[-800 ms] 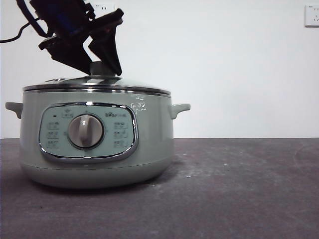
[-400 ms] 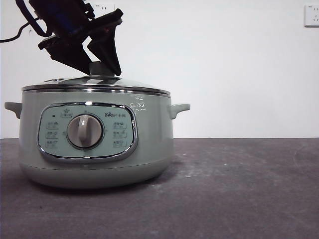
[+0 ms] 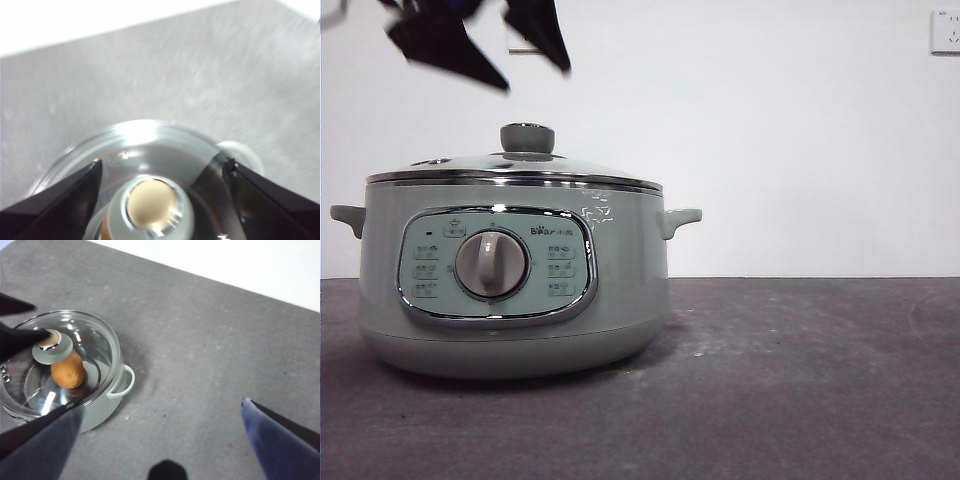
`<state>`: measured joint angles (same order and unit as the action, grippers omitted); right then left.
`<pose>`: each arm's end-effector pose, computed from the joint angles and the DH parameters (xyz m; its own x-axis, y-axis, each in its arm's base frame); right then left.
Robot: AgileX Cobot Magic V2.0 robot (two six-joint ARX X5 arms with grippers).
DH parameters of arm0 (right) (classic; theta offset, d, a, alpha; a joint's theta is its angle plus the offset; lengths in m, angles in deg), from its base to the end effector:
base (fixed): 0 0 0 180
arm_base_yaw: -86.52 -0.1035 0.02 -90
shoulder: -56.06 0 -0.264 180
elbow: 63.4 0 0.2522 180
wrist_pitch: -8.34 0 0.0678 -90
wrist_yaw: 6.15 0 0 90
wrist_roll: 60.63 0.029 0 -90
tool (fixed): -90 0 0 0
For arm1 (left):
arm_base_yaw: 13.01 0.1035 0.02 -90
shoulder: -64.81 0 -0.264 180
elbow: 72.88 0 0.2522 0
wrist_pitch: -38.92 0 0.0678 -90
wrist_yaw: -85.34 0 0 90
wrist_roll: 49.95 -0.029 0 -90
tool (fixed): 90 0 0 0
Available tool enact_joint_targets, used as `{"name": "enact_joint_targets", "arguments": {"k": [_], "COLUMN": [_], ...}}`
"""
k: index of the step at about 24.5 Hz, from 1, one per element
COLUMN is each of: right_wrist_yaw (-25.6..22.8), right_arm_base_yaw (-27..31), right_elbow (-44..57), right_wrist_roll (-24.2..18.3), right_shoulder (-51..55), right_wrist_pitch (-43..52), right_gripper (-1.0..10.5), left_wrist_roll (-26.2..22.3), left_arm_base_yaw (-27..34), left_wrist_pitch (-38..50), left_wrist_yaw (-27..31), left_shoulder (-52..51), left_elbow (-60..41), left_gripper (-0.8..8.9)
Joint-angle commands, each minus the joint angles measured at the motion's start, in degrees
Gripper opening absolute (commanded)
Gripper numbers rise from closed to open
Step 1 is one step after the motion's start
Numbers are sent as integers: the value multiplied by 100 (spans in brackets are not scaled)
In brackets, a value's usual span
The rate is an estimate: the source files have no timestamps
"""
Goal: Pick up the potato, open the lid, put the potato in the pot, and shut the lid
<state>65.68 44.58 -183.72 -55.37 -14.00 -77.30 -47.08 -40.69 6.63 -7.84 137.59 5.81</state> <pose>0.1317 0.1062 0.4904 0.7847 0.2858 -0.5501 -0.4045 0.9085 -0.1050 0.2467 -0.1312 0.3386 0.7663 -0.4646 -0.4436 0.4875 0.8704 -0.0695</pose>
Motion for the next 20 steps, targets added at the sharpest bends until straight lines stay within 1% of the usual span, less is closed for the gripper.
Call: {"name": "enact_joint_targets", "arguments": {"k": [1, 4, 5, 6, 9, 10, 11, 13, 14, 16, 20], "right_wrist_yaw": [9, 22, 22, 22, 22, 24, 24, 20, 20, 20, 22], "right_arm_base_yaw": [-9, -9, -9, -9, -9, -9, -9, -9, -9, -13, -15], "right_elbow": [616, 1486, 1751, 2015, 2846, 3156, 3386, 3875, 4264, 5073, 6546], "right_wrist_roll": [129, 138, 144, 160, 232, 273, 299, 372, 424, 446, 481], "right_shoulder": [223, 562, 667, 780, 1115, 1241, 1331, 1532, 1703, 2096, 2896], "right_wrist_pitch": [339, 876, 1040, 1196, 1670, 1829, 1967, 2253, 2518, 3161, 4378], "right_gripper": [531, 523, 493, 448, 268, 183, 120, -2, -16, -16, -16], "left_wrist_roll": [35, 28, 24, 9, -85, -212, -269, -291, -291, -269, 11], "left_arm_base_yaw": [-118, -221, -251, -284, -402, -439, -463, -522, -586, -763, -1141], "left_wrist_pitch": [-245, -728, -892, -1073, -1652, -1829, -1937, -2107, -2162, -1950, -1200], "left_wrist_yaw": [-17, -13, -13, -13, 11, 39, 109, 374, 553, 745, 1250], "left_shoulder": [-492, -1095, -1244, -1379, -1718, -1803, -1856, -1941, -1993, -2197, -2793], "left_elbow": [7, 7, 7, 7, 4, 4, 0, -11, -50, -382, -1698], "left_gripper": [408, 398, 371, 319, 57, -24, -7, -8, -8, -8, -8]}}
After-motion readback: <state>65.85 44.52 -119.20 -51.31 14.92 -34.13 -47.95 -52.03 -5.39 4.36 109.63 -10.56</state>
